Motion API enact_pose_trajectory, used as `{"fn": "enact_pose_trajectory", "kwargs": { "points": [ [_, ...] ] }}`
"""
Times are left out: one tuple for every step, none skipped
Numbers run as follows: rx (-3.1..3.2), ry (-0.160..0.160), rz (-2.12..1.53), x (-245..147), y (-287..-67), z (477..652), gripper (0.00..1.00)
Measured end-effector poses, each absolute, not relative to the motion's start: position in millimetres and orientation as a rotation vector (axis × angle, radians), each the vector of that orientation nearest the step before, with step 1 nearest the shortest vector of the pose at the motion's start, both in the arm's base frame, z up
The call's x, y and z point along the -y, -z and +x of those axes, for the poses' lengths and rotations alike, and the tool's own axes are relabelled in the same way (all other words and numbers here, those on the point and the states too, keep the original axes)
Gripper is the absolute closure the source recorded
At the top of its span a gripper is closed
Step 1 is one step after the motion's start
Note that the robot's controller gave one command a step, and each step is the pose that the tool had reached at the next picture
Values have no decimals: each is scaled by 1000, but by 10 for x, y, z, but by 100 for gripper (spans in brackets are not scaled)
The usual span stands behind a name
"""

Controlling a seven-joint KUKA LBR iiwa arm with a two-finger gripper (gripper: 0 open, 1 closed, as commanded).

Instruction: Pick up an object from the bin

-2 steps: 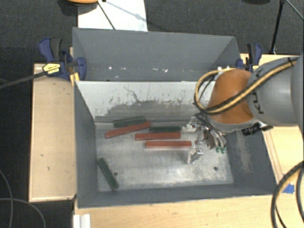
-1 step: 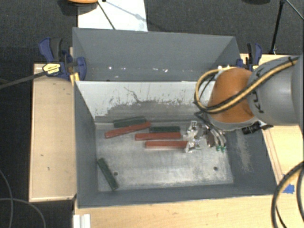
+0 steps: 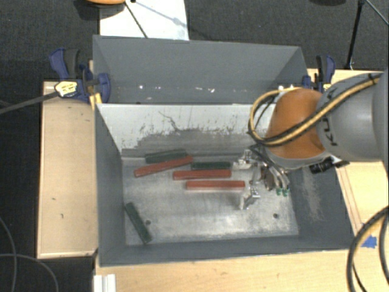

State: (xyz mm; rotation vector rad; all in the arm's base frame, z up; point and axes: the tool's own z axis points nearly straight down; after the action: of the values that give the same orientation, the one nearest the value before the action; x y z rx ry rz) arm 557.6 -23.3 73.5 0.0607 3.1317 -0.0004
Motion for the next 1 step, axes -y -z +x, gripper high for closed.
{"fn": "enact_pose_trajectory", "kwargs": {
  "points": [
    [-3125,0,60,232,-759,5601,100]
  ]
}}
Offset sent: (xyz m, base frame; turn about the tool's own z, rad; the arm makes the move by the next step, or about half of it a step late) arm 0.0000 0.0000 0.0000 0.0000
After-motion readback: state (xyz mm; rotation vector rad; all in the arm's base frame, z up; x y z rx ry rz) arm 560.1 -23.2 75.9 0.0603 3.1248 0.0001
